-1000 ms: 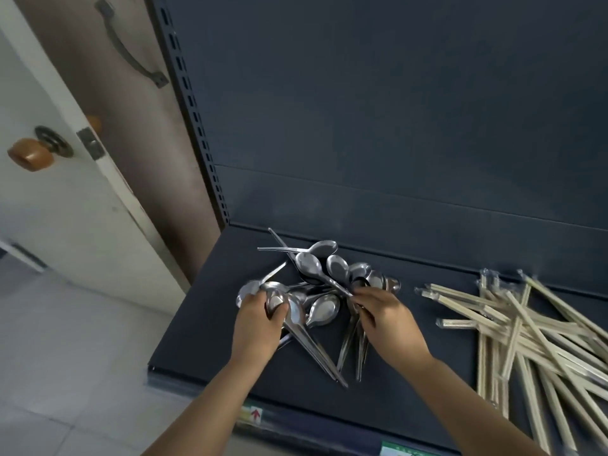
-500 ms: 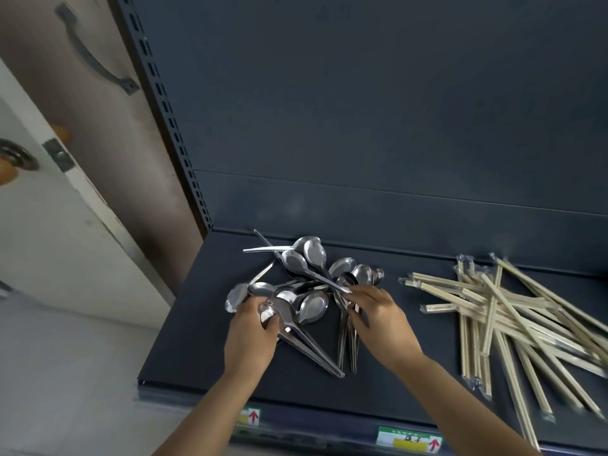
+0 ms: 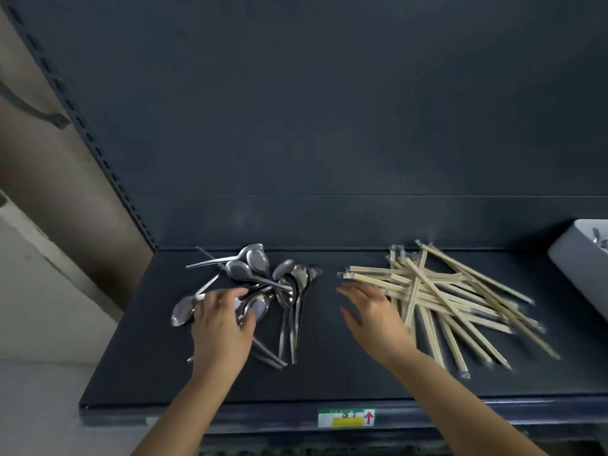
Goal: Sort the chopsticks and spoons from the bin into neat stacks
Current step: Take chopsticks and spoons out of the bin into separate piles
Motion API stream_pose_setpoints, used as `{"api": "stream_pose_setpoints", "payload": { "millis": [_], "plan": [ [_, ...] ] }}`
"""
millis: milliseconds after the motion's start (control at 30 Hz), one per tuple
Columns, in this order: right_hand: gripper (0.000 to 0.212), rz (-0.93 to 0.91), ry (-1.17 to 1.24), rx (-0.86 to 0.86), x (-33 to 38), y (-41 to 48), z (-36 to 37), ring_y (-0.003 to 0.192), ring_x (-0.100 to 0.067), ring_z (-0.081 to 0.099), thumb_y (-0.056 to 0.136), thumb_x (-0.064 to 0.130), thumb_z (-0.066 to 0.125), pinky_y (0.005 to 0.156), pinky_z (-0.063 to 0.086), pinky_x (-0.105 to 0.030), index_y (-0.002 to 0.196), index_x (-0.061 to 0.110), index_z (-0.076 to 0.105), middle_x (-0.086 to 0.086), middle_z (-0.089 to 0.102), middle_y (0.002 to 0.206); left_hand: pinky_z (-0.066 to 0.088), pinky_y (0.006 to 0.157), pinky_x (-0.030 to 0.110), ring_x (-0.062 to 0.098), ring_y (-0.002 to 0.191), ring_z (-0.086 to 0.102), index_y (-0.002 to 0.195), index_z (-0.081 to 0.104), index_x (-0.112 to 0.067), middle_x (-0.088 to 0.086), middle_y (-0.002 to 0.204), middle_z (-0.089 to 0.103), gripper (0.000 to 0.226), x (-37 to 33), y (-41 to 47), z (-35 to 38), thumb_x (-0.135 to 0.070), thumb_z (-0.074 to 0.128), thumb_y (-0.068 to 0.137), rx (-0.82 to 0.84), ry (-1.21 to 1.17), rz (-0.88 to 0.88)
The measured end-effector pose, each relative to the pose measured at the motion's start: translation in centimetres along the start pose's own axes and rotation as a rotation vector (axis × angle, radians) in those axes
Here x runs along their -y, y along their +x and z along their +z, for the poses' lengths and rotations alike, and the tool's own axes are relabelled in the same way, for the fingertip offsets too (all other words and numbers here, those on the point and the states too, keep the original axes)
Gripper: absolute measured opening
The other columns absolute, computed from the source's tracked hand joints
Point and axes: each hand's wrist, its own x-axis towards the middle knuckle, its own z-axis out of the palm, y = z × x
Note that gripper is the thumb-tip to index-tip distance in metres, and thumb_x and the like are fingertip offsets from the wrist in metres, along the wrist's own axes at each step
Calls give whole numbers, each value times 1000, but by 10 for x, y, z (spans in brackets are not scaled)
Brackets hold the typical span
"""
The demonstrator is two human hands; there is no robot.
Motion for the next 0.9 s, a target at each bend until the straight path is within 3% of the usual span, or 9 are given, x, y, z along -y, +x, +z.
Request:
{"api": "stream_pose_setpoints", "payload": {
  "millis": [133, 300, 400, 533, 667, 800, 900],
  "plan": [
    [36, 1, -109, -31, -50, -29, -55, 99, -31, 62, 76, 11, 64, 84, 53, -39, 113, 9, 66, -6, 67, 108, 52, 71, 42, 31, 87, 59, 102, 67, -14, 5, 95, 60, 38, -75, -11, 13, -13, 81, 67, 91, 84, 282],
    [42, 104, -221, -123, -141, -90, -154, 97, -31, 62, 70, 6, 72, 82, 53, -40, 112, 10, 65, -6, 67, 107, 52, 69, 43, 31, 88, 60, 107, 66, -16, 4, 100, 60, 44, -189, -37, 47, -19, 82, 66, 168, 197, 454],
    [41, 188, -278, -206, -202, -131, -218, 103, -32, 60, 76, 9, 70, 87, 52, -42, 117, 8, 63, -7, 66, 111, 51, 69, 45, 33, 87, 59, 109, 66, -13, 7, 102, 61, 48, -264, -61, 73, -17, 83, 65, 183, 215, 519],
    [43, 332, -332, -308, -269, -185, -289, 107, -34, 57, 79, 7, 68, 90, 47, -41, 121, 7, 61, -10, 63, 116, 51, 78, 46, 34, 98, 59, 116, 64, -11, 9, 109, 62, 52, -356, -92, 110, -21, 82, 68, 216, 167, 586],
    [49, 486, -280, -280, -317, -223, -333, 129, -23, 39, 92, 20, 56, 107, 30, -32, 139, 16, 43, -1, 47, 140, 47, 89, 41, 27, 109, 55, 128, 56, -14, 6, 120, 59, 54, -431, -118, 138, -30, 73, 79, 271, 67, 644],
    [51, 558, -248, -271, -359, -239, -355, 131, -21, 37, 93, 29, 54, 107, 32, -33, 141, 21, 38, 2, 43, 142, 37, 103, 33, 19, 124, 44, 139, 43, -19, -1, 135, 48, 56, -492, -117, 168, -38, 59, 89, 312, -17, 708],
    [54, 612, -253, -243, -384, -233, -364, 132, -19, 36, 94, 33, 52, 107, 32, -32, 144, 23, 32, 3, 40, 144, 33, 105, 29, 15, 129, 37, 143, 36, -22, -5, 141, 41, 57, -528, -107, 195, -40, 53, 92, 359, -81, 725]
  ]
}}
